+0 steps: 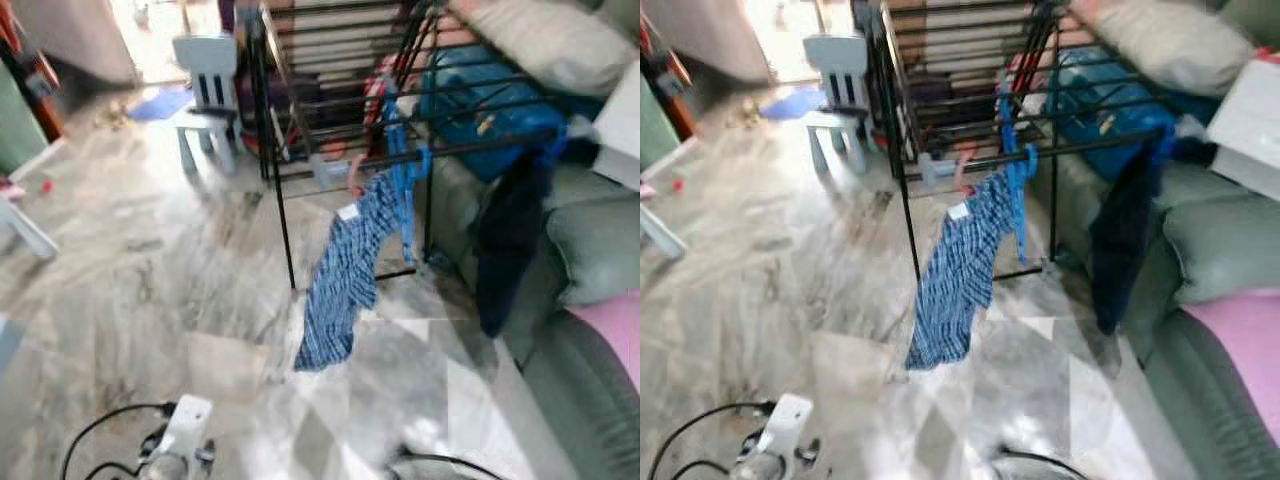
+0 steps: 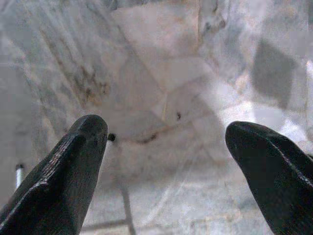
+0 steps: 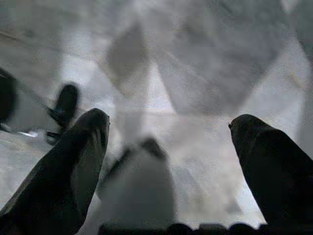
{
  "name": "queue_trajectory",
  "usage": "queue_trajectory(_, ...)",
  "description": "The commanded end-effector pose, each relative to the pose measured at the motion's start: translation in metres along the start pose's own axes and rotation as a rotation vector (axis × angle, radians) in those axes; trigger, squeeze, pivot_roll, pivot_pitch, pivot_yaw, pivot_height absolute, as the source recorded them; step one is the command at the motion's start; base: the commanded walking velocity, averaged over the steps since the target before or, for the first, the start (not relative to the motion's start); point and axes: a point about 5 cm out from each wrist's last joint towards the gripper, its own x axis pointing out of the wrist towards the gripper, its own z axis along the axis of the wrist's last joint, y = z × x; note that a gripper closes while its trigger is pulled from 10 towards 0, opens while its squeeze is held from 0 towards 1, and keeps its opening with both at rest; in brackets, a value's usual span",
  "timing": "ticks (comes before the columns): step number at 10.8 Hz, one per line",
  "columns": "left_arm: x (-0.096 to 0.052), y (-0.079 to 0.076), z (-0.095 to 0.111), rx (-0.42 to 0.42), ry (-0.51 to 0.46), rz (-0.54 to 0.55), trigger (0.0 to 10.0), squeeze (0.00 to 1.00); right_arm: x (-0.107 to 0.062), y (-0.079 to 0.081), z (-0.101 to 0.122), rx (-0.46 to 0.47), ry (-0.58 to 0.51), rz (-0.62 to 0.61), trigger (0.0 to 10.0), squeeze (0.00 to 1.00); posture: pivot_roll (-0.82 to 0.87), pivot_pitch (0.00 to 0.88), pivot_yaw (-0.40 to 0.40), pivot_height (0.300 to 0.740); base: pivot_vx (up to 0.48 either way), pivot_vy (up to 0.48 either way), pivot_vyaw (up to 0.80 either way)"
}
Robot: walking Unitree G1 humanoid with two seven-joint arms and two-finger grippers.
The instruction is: Hang hanger
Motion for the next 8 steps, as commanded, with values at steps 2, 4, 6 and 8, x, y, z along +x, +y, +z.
queue_trajectory(2, -0.0009, -0.0045, -0.0036, 0.022, 0.007, -0.023, 10.0, 0.00, 0.0005, -0.0010, 0.0021, 0.008, 0.002, -0.011, 10.0, 0.00, -0.07, 0.000, 0.081, 0.740, 0.000, 0.000, 0.00)
queue_trajectory(4, -0.0017, -0.0049, -0.0067, 0.027, 0.014, -0.028, 10.0, 0.00, 0.0009, -0.0006, 0.0044, 0.011, -0.005, -0.013, 10.0, 0.00, -0.08, 0.000, 0.086, 0.740, 0.000, 0.000, 0.80)
queue_trajectory(6, -0.0015, -0.0065, -0.0066, 0.023, 0.020, -0.041, 10.0, 0.00, 0.0003, -0.0027, 0.0030, 0.006, -0.004, -0.016, 10.0, 0.00, -0.09, 0.000, 0.086, 0.740, 0.000, 0.000, 0.80)
queue_trajectory(8, -0.0007, -0.0082, -0.0036, 0.025, 0.022, -0.050, 10.0, 0.00, -0.0005, -0.0043, 0.0004, -0.005, -0.001, -0.015, 10.0, 0.00, -0.09, 0.000, 0.086, 0.740, 0.000, 0.000, 0.80)
